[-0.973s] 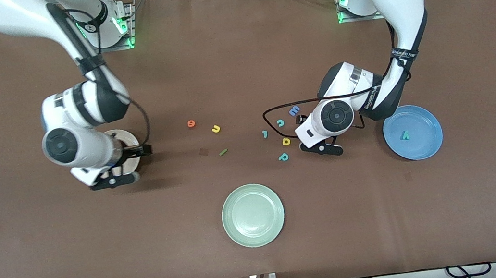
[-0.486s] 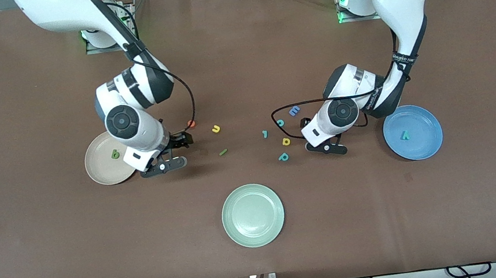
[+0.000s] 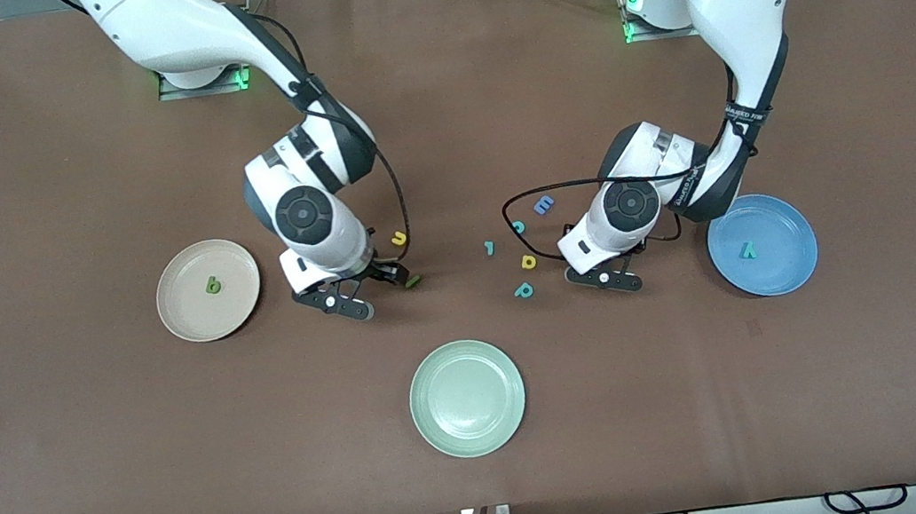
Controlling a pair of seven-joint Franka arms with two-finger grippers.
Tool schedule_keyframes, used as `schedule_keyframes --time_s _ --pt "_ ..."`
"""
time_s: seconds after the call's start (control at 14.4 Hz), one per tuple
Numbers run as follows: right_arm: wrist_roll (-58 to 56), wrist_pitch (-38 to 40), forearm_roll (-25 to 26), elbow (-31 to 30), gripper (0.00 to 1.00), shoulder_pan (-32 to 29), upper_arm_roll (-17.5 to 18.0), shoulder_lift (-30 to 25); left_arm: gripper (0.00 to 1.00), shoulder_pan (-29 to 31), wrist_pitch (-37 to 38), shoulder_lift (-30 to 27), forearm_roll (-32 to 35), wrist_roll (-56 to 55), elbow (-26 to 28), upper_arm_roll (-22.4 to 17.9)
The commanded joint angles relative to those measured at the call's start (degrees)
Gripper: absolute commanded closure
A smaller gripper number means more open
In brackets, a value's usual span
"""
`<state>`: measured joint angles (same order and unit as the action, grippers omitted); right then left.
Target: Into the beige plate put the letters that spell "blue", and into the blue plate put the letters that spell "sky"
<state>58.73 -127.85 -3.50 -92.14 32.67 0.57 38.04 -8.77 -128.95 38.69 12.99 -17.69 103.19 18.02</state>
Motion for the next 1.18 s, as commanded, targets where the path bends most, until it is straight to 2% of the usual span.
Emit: schedule_keyframes --time_s 0.0,0.14,0.28,0.35,0.49,0.76,0.9,1.11 --pt "9.4 0.3 0.0 5.6 0.00 1.0 -0.5 4.2 0.35 0.7 -0.9 0.4 1.5 -0.2 0.3 0.4" --pt "10.6 -0.2 0.1 5.7 0.00 1.5 -0.5 4.9 0.44 0.7 -0.9 0.7 1.5 -0.2 0.4 0.4" --pt "12.4 -2.7 -0.1 5.7 0.00 1.4 -0.5 5.9 0.66 0.8 -0.8 0.4 1.5 -0.2 0.3 0.4" --pt "13.9 -3.5 -0.1 5.7 0.00 1.4 -0.6 6.5 0.81 0.9 -0.3 0.1 1.5 -0.2 0.3 0.4" --pt "16.9 -5.2 0.1 5.7 0.04 1.8 -0.6 7.3 0.92 1.6 -0.2 -0.5 1.5 -0.2 0.3 0.4" --pt "20.4 -5.7 -0.2 5.7 0.20 3.1 -0.5 8.4 0.92 3.4 5.8 -4.0 1.5 1.8 -2.3 0.5" --pt "21.0 -6.6 -0.1 5.7 0.23 3.8 -0.5 8.7 0.91 7.0 12.7 -5.3 1.5 7.5 -4.5 1.0" --pt "21.0 -6.7 -0.1 5.7 0.33 4.2 -0.6 9.5 0.90 11.0 17.7 -6.9 1.6 11.9 -4.5 0.4"
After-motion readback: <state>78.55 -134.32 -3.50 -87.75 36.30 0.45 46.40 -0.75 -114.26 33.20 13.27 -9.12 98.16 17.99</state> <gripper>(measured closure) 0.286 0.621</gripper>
